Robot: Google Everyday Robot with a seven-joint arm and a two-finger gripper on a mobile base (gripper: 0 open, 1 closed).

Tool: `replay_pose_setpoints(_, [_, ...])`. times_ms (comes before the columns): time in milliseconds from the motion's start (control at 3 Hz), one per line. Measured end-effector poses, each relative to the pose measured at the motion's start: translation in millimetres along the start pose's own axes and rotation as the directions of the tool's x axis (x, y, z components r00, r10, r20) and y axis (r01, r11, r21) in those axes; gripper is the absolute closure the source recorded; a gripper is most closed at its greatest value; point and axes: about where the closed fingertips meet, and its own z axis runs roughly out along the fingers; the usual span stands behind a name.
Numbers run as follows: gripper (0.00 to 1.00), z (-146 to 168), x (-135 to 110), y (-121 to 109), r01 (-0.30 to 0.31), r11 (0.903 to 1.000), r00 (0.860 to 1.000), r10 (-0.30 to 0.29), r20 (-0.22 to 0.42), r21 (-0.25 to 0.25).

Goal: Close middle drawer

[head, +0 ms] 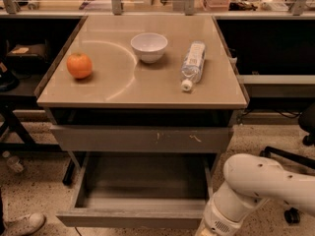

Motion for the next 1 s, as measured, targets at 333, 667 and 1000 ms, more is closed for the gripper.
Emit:
replay_pose_setpoints(333, [1.0,52,-9,-43,-0.069,0.9975,0.994,0.07,0.081,-0.015])
replay_pose_setpoints(667, [1.0,95,-9,-79,-0.125,0.9916,0.985,0.128,0.117,-0.034])
replay_pose_setpoints(1000, [1.0,115,-9,-106,-0.153,0.9881,0.978,0.154,0.138,-0.012])
